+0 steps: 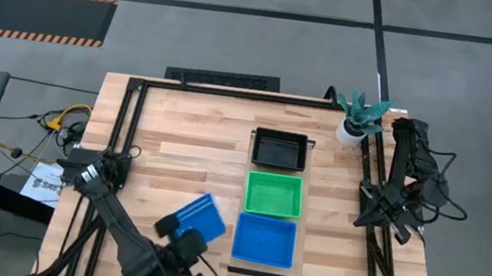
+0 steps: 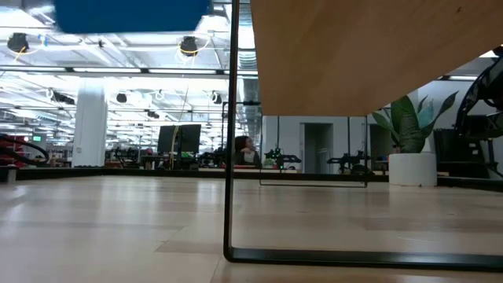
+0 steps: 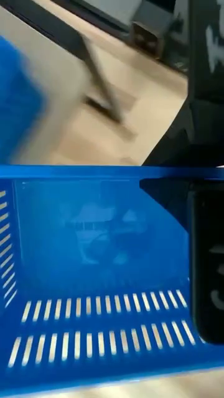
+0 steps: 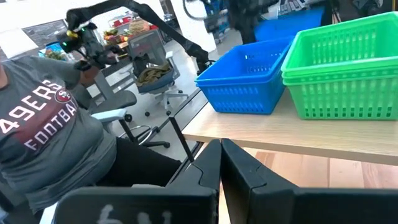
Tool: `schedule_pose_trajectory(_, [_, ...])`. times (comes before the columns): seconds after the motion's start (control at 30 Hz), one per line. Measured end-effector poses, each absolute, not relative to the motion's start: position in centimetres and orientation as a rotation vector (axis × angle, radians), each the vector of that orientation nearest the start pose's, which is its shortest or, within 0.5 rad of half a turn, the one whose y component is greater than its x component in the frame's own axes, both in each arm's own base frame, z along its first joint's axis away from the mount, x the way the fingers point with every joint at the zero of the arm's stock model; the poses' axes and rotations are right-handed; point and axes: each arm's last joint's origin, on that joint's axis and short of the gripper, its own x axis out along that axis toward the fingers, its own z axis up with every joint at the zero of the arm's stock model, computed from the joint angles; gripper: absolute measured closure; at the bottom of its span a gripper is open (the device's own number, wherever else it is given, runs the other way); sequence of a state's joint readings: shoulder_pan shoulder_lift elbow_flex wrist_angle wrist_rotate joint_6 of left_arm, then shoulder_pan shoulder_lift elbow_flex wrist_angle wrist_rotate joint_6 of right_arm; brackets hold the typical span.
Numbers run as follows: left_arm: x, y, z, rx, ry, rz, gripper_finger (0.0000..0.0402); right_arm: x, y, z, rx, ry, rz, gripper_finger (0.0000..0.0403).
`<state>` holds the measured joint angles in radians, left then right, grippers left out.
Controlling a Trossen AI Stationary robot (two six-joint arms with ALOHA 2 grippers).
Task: Stack baskets on shelf by color
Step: Stack the blue bin into the blue bin on the shelf
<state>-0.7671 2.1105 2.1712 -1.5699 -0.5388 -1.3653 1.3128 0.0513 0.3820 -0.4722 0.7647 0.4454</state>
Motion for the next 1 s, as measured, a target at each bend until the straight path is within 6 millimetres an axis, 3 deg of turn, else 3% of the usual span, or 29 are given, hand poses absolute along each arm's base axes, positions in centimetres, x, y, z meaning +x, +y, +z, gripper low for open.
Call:
schedule_pose_trajectory(0.27, [32.0,-24.3,35.6,-0.101,0.943,0.433,0.0402,3.4,4.9,24.1,0.312,0.192,0.52,0.0369])
schedule_pose_trajectory(0.5, [33.6,-22.9,36.4,0.226,0.923,0.269,0.0401,3.4,4.9,24.1,0.31,0.194,0.52,0.0369])
schedule_pose_trajectory(0.73, [36.1,-22.4,37.2,0.225,0.837,0.114,0.0401,3.4,4.9,24.0,0.305,0.196,0.519,0.0369])
schedule_pose_trajectory(1.0, [37.0,-22.2,37.5,0.133,0.809,0.057,0.0401,3.4,4.9,23.9,0.289,0.205,0.516,0.0369])
